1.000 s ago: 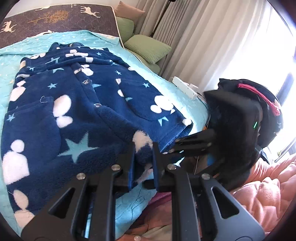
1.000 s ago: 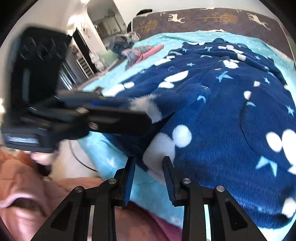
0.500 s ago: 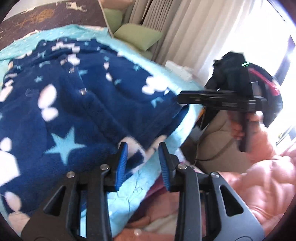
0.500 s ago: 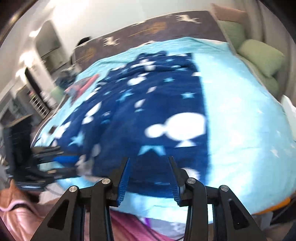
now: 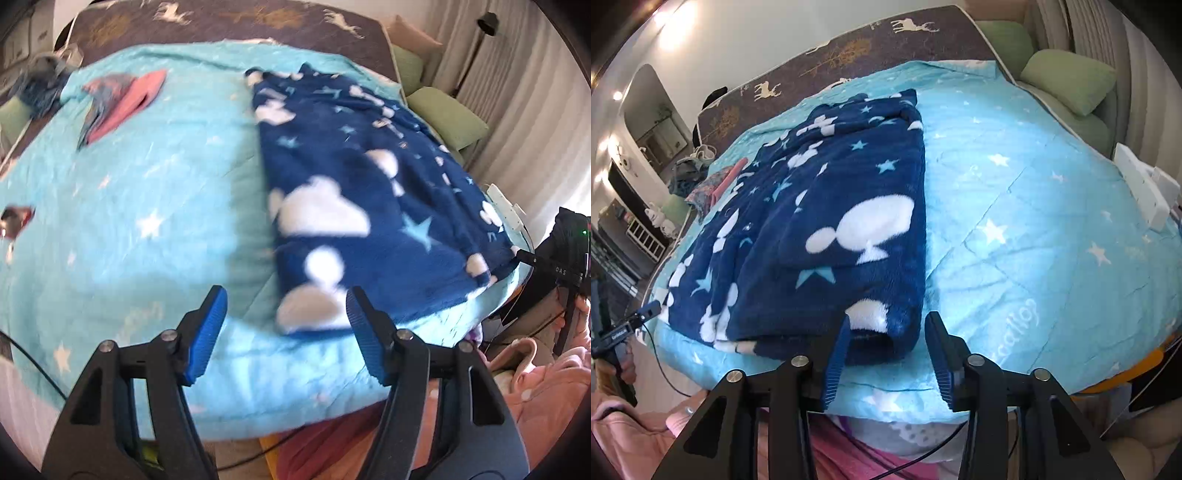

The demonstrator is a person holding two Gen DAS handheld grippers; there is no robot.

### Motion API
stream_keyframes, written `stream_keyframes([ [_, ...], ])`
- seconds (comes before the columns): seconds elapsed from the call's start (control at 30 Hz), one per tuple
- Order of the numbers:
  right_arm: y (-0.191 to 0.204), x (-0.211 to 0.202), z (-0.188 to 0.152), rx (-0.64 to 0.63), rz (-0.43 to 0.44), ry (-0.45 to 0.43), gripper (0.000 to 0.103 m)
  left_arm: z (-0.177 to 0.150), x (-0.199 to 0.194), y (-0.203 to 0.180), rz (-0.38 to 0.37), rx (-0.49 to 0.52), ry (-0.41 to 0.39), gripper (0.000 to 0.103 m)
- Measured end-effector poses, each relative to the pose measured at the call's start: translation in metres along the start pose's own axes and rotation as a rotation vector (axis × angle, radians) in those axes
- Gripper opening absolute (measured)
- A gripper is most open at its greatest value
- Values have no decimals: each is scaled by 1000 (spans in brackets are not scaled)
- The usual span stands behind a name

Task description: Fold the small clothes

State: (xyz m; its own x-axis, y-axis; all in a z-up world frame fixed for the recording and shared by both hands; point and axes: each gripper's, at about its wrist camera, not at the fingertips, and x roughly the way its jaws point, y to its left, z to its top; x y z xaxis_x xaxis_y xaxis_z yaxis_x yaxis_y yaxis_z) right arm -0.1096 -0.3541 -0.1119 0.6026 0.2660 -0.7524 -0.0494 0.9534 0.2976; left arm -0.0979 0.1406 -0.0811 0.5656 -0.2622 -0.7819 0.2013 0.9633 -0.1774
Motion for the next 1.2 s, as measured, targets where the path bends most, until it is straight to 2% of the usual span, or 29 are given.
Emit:
stream_keyframes([
  [0.17,4,4,1,-6,24,12,51,-13,15,-9,-41,27,29,68],
  [0.33,2,12,1,18,45,19,63,-14,22,-14,-24,46,22,70],
  [0.43,-3,18,-2,48,47,20,65,-13,21,-14,-31,40,24,70],
  [0.6,-11,22,0,107,92,-6,67,-8,22,-8,-55,-23,6,71],
  [0.7,-14,26,4,144,115,-9,67,-7,26,-2,-98,-96,-24,77],
  [0.8,-14,28,6,143,132,-5,67,-8,27,4,-127,-162,-44,78],
  [0.97,-14,32,7,132,180,6,68,-5,33,1,-116,-165,-47,78],
  [1.0,-13,33,7,135,188,6,68,-4,35,1,-110,-164,-52,74],
  [1.03,-14,35,7,143,193,4,61,-3,37,-1,-90,-160,-57,54],
  [1.07,-14,36,8,148,184,5,53,-2,39,-1,-80,-157,-51,39],
  [1.1,-16,38,9,149,165,11,22,0,43,0,-116,-175,-33,18],
  [1.13,-18,40,10,160,171,25,17,0,43,3,-145,-208,-29,17],
  [1.2,-20,35,12,184,209,12,15,3,38,6,-158,-228,-33,15],
])
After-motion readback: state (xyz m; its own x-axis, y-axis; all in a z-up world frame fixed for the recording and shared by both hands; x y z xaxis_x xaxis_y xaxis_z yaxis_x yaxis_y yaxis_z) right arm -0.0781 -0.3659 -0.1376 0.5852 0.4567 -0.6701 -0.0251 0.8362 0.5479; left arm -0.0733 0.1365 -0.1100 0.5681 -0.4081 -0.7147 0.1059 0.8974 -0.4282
